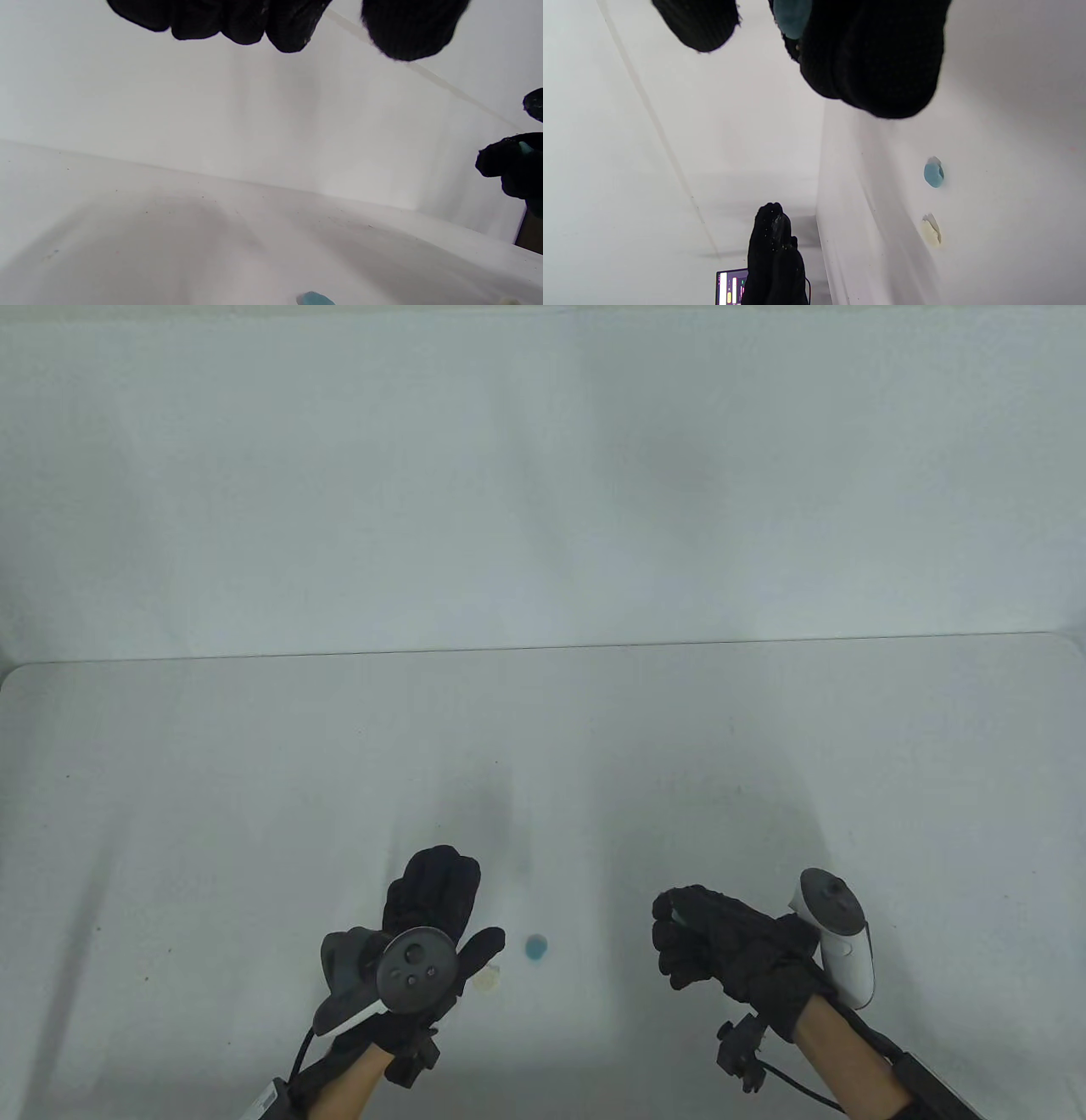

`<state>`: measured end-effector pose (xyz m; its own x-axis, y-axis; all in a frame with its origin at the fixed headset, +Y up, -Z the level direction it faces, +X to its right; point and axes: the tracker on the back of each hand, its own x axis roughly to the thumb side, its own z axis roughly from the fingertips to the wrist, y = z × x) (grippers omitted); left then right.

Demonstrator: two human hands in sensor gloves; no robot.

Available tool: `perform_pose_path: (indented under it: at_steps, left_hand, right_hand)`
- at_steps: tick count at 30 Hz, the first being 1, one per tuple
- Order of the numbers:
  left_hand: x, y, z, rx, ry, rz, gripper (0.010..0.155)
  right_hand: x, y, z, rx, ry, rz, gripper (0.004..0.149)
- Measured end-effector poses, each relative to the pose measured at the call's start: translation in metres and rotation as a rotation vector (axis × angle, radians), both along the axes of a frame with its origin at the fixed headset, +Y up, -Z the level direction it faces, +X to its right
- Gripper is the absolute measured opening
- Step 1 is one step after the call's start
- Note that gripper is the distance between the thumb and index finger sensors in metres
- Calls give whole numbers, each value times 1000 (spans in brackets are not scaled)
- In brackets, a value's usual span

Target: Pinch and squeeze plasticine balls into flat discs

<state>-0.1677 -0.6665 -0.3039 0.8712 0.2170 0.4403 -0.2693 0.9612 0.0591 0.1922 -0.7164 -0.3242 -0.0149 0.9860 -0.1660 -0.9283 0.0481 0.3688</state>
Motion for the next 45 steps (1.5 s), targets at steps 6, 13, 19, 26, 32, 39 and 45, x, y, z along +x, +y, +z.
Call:
perform_pose_path:
  at_steps: [6,13,19,26,32,39,45]
  left_hand:
    - [1,-1,-1,-13,-3,-4,78]
    - [1,-2,-1,-15,-6,-8,78]
    - [1,-3,-1,-22,-5,-12,78]
    - [2,-4,-2,-25,-7,-20,78]
    - [2,-4,-2,-32,-10,-23,78]
    - [2,-4,-2,-30,-9,-16,78]
    - [2,-4,-2,-36,-10,-17,78]
  right_hand:
    - [3,6,0,47,-49,29,41]
    - [2,11,3,96,-87,92,39]
    - [0,5,2,44,6,18,72]
    - [-4,7,1,23,52,-49,46]
    - [-4,10,1,44,31,-45,41]
    - [-1,9,2,71,-36,2,45]
    - [-3,7,1,62,31,-18,70]
